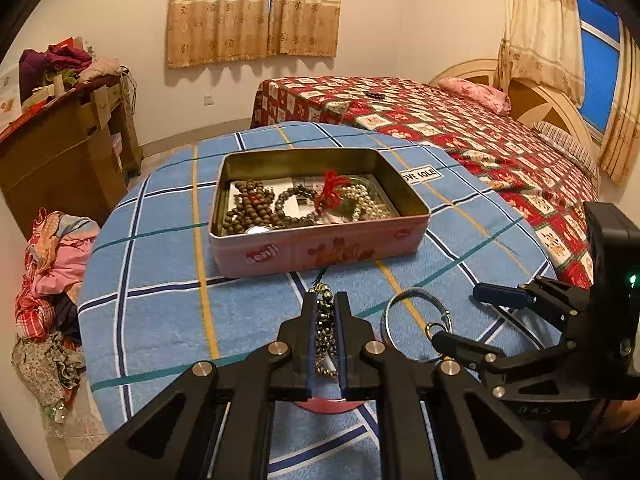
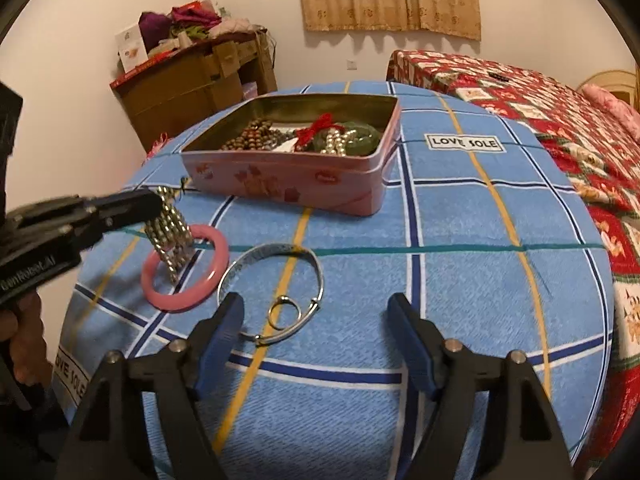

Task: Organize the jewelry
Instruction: 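Grasp the gold bead chain with the left tool while the right grasps the silver bangle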

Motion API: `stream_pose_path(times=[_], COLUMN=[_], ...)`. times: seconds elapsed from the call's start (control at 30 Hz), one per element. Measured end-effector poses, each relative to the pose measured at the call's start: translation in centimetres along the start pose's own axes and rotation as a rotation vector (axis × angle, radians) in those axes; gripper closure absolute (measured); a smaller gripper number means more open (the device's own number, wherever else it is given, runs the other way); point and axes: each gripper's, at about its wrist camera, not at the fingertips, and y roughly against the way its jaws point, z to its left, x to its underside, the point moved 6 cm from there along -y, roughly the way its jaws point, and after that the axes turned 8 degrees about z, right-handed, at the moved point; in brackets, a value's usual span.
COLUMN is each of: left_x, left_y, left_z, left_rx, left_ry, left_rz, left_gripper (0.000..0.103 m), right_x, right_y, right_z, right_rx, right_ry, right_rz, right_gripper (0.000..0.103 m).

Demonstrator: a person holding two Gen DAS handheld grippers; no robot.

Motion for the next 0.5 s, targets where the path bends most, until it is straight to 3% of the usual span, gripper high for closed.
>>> stream_pose_path(times=[0.43,0.5], left_x=[0.7,0.7], left_y=[-1.2,-0.9], left_z=[1.5,1.5], left_rx=[-0.005,0.001], left_ry=[0.040,0.041], left_rz=[0.018,0.012], left_gripper=[0.096,0.096], right_x=[-0.6,-0.8], right_y=[-2.1,-2.1], right_z=[2.4,2.4], right_rx=[0.026,0.032], right_ry=[0.104,0.103], right_rz=[0.078,0.076], right_gripper=[0.026,0.033])
